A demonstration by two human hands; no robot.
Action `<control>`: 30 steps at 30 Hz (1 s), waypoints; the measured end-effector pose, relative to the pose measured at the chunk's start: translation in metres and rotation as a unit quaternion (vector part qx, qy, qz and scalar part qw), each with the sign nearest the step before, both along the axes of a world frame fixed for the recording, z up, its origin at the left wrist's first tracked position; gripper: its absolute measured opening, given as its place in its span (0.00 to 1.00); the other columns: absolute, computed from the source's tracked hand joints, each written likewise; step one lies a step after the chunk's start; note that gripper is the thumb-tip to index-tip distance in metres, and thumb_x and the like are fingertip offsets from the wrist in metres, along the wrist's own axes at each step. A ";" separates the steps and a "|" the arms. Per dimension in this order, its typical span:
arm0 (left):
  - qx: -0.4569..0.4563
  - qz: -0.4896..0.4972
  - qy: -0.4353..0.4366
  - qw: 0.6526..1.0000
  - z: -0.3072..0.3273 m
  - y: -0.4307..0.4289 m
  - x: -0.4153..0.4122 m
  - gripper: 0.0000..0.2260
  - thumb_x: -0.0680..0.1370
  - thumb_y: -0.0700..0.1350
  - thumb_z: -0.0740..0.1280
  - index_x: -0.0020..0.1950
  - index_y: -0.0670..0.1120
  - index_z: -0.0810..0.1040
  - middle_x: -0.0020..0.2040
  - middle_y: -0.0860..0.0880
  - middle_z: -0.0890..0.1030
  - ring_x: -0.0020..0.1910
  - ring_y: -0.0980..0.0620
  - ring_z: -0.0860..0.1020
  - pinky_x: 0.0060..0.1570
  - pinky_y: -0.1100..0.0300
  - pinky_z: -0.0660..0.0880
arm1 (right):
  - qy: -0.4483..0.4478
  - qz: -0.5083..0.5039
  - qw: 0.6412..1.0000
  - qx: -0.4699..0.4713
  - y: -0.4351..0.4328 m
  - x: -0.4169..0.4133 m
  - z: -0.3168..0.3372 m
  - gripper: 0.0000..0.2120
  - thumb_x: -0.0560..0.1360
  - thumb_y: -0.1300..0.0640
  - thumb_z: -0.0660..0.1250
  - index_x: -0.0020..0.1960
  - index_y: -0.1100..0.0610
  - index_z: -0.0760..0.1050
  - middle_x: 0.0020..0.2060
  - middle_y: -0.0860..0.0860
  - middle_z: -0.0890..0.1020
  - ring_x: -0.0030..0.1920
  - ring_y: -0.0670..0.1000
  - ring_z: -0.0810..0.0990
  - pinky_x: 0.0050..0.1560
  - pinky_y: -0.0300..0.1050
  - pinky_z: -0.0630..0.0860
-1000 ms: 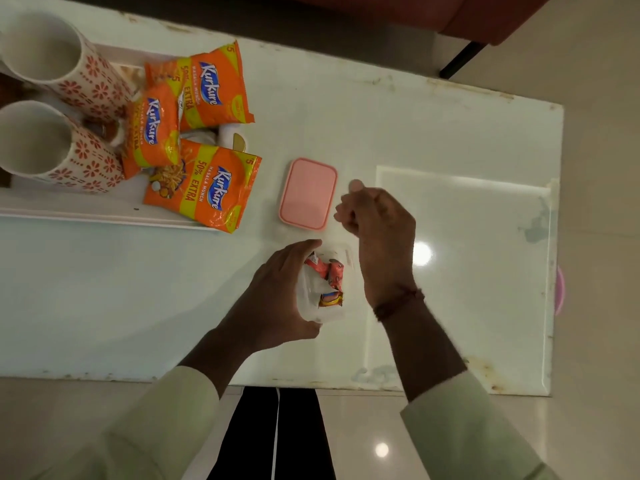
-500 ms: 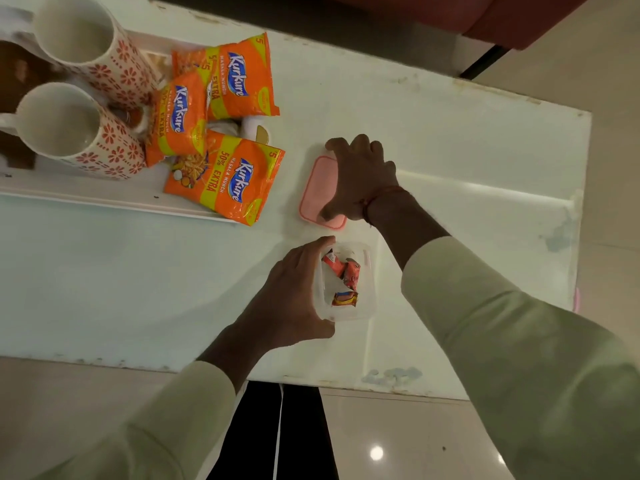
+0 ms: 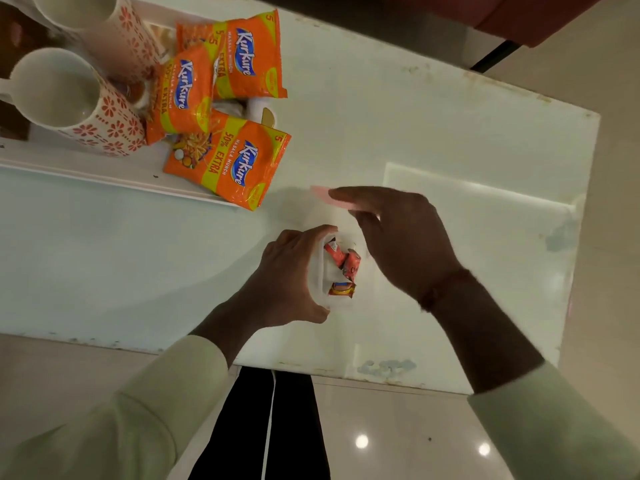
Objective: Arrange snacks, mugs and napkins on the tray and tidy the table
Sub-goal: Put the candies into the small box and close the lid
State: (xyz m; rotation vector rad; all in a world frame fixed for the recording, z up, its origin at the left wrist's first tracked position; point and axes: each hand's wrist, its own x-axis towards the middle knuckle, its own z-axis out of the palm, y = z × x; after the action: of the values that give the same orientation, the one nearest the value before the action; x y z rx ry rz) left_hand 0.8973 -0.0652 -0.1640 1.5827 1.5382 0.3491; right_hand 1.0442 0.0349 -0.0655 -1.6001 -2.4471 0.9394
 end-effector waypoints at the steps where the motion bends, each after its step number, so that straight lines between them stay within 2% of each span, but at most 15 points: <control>1: 0.002 0.001 0.001 1.000 0.000 0.000 0.000 0.49 0.56 0.58 0.80 0.70 0.58 0.56 0.64 0.56 0.70 0.59 0.59 0.62 0.59 0.58 0.63 | 0.003 0.002 1.000 0.029 -0.013 0.003 -0.001 0.18 0.79 0.62 0.61 0.62 0.48 0.81 0.59 0.45 0.83 0.61 0.46 0.80 0.64 0.35 0.70; 4: 0.007 0.005 -0.004 1.000 -0.003 -0.001 0.000 0.48 0.56 0.59 0.79 0.70 0.53 0.59 0.64 0.53 0.72 0.60 0.56 0.65 0.61 0.54 0.65 | 0.005 0.013 0.992 0.128 -0.049 0.014 -0.008 0.19 0.76 0.60 0.58 0.61 0.56 0.82 0.59 0.52 0.83 0.62 0.54 0.81 0.65 0.51 0.75; 8: 0.002 0.015 -0.018 1.000 -0.007 -0.004 0.000 0.49 0.55 0.60 0.77 0.72 0.53 0.58 0.67 0.51 0.71 0.65 0.48 0.67 0.66 0.49 0.65 | 0.013 0.000 0.989 0.145 -0.089 0.028 -0.025 0.20 0.75 0.69 0.60 0.63 0.58 0.80 0.62 0.53 0.81 0.67 0.56 0.77 0.65 0.56 0.75; 10: 0.008 0.013 -0.020 1.000 -0.008 -0.004 0.000 0.51 0.55 0.59 0.77 0.73 0.53 0.58 0.68 0.51 0.70 0.67 0.47 0.67 0.68 0.45 0.66 | 0.021 -0.014 0.989 0.147 -0.104 0.031 -0.030 0.19 0.76 0.69 0.60 0.63 0.58 0.80 0.63 0.53 0.81 0.68 0.57 0.76 0.64 0.58 0.76; 15: 0.021 0.007 -0.018 1.000 -0.012 -0.001 -0.001 0.53 0.53 0.60 0.79 0.73 0.54 0.58 0.69 0.53 0.70 0.67 0.48 0.66 0.65 0.42 0.68 | 0.020 -0.018 0.989 0.144 -0.122 0.032 -0.033 0.20 0.76 0.69 0.58 0.63 0.58 0.80 0.64 0.52 0.80 0.69 0.57 0.74 0.63 0.59 0.76; 18: 0.019 0.005 -0.011 1.000 -0.013 -0.002 0.000 0.53 0.54 0.62 0.79 0.73 0.54 0.58 0.69 0.54 0.69 0.68 0.49 0.66 0.65 0.43 0.68 | 0.013 -0.013 0.990 0.141 -0.128 0.035 -0.033 0.21 0.74 0.71 0.60 0.63 0.59 0.80 0.64 0.53 0.80 0.70 0.58 0.73 0.62 0.59 0.77; 21: 0.018 0.005 -0.011 1.000 -0.013 -0.002 0.000 0.52 0.54 0.61 0.79 0.73 0.54 0.58 0.69 0.53 0.69 0.67 0.49 0.66 0.66 0.47 0.67 | 0.014 -0.013 0.986 0.168 -0.127 0.039 -0.033 0.22 0.75 0.72 0.58 0.63 0.59 0.80 0.65 0.54 0.80 0.71 0.60 0.72 0.63 0.59 0.76; 25: 0.019 0.007 -0.011 1.000 -0.011 -0.003 0.000 0.51 0.55 0.60 0.78 0.73 0.53 0.58 0.68 0.52 0.70 0.66 0.49 0.66 0.64 0.50 0.65 | 0.021 -0.020 0.979 0.201 -0.117 0.039 -0.035 0.20 0.75 0.74 0.63 0.63 0.60 0.80 0.65 0.55 0.79 0.72 0.60 0.71 0.67 0.59 0.73; 30: 0.009 0.011 -0.029 0.999 -0.010 -0.005 -0.001 0.49 0.56 0.60 0.76 0.73 0.49 0.60 0.69 0.48 0.71 0.68 0.45 0.67 0.67 0.48 0.63 | 0.012 -0.006 0.981 0.193 -0.109 0.032 -0.042 0.22 0.74 0.75 0.66 0.63 0.60 0.80 0.64 0.55 0.80 0.71 0.60 0.71 0.68 0.56 0.72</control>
State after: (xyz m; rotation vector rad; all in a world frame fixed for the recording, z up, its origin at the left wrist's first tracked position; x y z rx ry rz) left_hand 0.8962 -0.0706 -0.1743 1.5581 1.5131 0.4179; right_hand 1.0760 -0.0740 -0.1073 -1.4545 -2.4078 0.4396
